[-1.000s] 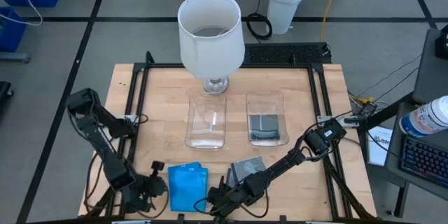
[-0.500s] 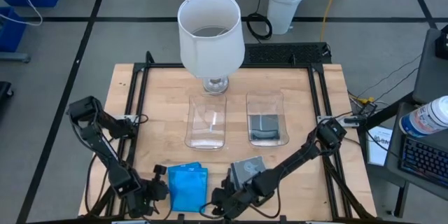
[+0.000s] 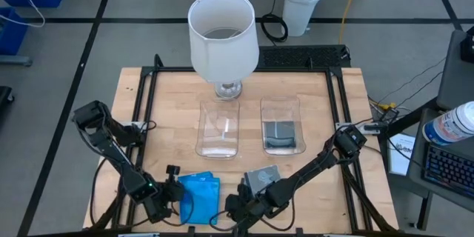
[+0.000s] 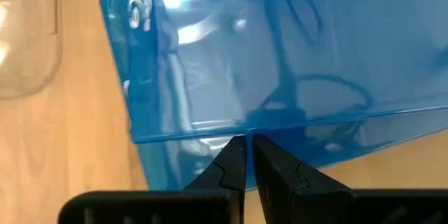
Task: Pick & place jewel cases by type
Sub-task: Put the blue CD case into the left transparent bin
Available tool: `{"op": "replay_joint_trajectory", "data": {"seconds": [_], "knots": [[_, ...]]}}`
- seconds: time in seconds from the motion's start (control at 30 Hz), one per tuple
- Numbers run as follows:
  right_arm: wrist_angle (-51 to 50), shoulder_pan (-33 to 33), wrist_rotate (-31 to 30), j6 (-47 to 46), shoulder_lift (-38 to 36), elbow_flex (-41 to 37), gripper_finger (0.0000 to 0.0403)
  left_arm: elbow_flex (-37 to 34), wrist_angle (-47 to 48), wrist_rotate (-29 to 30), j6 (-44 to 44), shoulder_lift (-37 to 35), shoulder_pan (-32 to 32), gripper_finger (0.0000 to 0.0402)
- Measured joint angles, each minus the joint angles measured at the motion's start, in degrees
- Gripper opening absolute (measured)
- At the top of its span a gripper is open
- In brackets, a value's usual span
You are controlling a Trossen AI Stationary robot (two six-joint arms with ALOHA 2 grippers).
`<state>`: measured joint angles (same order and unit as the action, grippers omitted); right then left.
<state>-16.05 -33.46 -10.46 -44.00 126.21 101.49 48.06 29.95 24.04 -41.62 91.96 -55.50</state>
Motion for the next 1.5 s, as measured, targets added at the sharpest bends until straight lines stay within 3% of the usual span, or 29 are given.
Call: {"op": "replay_joint_trajectory", "data": {"seconds": [0.7,1.5], "knots": [[-12.6,5.5,-1.6,-4.4,0.0,0.0,0.0001,-2.5,-2.8,1.1,4.1,-0.1,2.7,0.0035],[-13.3,5.7,-1.4,-3.3,-0.1,0.0,0.0000,-2.6,-3.1,1.9,9.6,-0.2,5.0,0.0035]]}}
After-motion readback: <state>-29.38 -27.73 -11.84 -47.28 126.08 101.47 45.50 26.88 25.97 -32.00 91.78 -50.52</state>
